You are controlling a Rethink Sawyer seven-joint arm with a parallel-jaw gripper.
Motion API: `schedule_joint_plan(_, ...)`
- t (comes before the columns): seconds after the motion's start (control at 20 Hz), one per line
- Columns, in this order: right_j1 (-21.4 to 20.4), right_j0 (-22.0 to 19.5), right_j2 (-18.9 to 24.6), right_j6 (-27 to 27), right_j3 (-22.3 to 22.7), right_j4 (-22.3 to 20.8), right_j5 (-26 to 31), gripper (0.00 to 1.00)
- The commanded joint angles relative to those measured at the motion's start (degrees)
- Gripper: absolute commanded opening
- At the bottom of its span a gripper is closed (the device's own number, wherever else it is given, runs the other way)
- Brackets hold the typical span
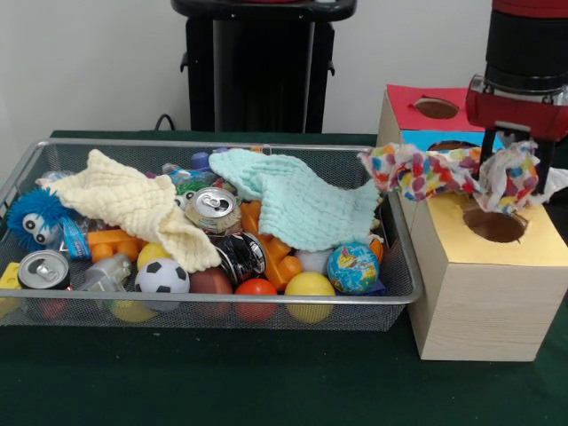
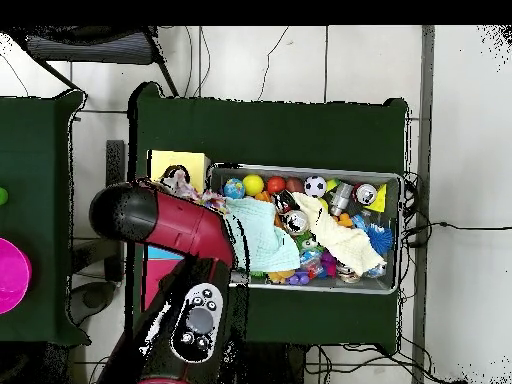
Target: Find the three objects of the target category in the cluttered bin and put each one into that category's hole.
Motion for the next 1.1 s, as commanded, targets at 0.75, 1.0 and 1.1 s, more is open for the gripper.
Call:
schedule_joint_plan(0.75, -1.73, -3.31, 8.72, 9.06, 0.62, 0.06, -19.46, 1.00)
schedule_joint_plan(1.0, -1.36, -3.90, 9.27, 9.15, 0.27, -0.71, -21.41, 1.00)
schedule_joint_plan(1.1, -1.52, -3.64, 8.82, 9.48, 0.50, -0.39, -21.06, 1.00)
